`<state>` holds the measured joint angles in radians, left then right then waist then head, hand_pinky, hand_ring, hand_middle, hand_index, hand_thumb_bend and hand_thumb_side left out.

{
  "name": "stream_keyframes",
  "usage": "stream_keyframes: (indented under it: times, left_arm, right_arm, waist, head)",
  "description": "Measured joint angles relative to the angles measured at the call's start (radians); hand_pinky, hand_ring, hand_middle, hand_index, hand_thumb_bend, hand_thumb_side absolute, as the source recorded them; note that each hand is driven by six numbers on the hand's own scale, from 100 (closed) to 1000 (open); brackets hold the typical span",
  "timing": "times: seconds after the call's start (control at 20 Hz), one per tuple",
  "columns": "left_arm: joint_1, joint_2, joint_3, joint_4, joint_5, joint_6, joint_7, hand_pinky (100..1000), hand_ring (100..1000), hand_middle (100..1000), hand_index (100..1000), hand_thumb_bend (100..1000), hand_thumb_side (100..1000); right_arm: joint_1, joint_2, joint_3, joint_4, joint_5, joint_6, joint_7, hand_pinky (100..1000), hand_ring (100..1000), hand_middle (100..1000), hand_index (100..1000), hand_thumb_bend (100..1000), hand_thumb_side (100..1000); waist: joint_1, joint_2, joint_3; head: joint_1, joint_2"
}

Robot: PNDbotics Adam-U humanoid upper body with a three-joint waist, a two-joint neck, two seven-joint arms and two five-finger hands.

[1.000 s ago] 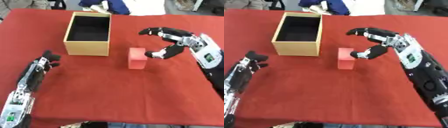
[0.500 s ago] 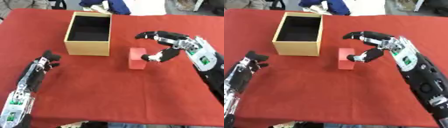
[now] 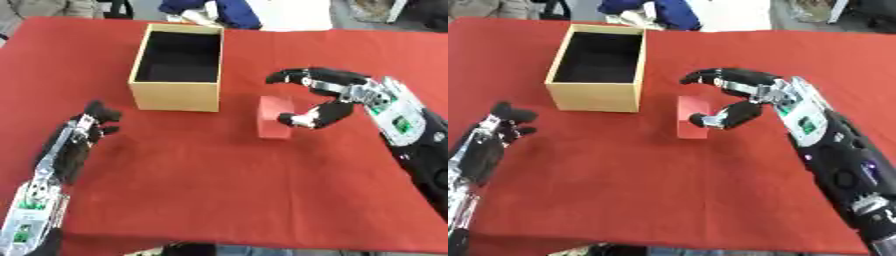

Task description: Pick up objects on the table and place them in the box.

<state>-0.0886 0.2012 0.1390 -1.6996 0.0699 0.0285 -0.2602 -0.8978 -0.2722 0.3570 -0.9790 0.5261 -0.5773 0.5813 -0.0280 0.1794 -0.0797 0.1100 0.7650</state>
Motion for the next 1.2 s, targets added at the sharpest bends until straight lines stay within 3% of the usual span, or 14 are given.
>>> stream_keyframes:
  times: [0.85, 1.05, 1.2]
  left_arm:
    - [0.0, -0.008, 0.0, 0.0, -0.002, 0.0, 0.0, 828, 881, 698, 613, 348, 809]
    - [0.0, -0.008, 0.0, 0.0, -0.003, 0.001, 0.0, 827, 882, 699, 613, 349, 809]
    - [0.0, -0.008, 0.0, 0.002, -0.003, 0.001, 0.0, 828, 882, 699, 613, 348, 809]
  right_arm:
    - [0.013, 0.024, -0.021, 0.04, 0.058, -0.002, -0.002, 924, 1000, 917, 1000, 259, 744]
    - [0.014, 0.029, -0.032, 0.042, 0.061, -0.005, -0.005, 865, 970, 744, 980, 273, 667]
    - [0.015, 0.029, -0.04, 0.041, 0.062, -0.02, -0.02, 814, 902, 542, 951, 294, 513]
  waist:
    - [0.0, 0.006, -0.001]
    - [0.0, 0.006, -0.001]
    - [0.0, 0.007, -0.001]
  head:
    - [-0.003, 0.0]
    - [-0.003, 0.0]
    - [-0.003, 0.0]
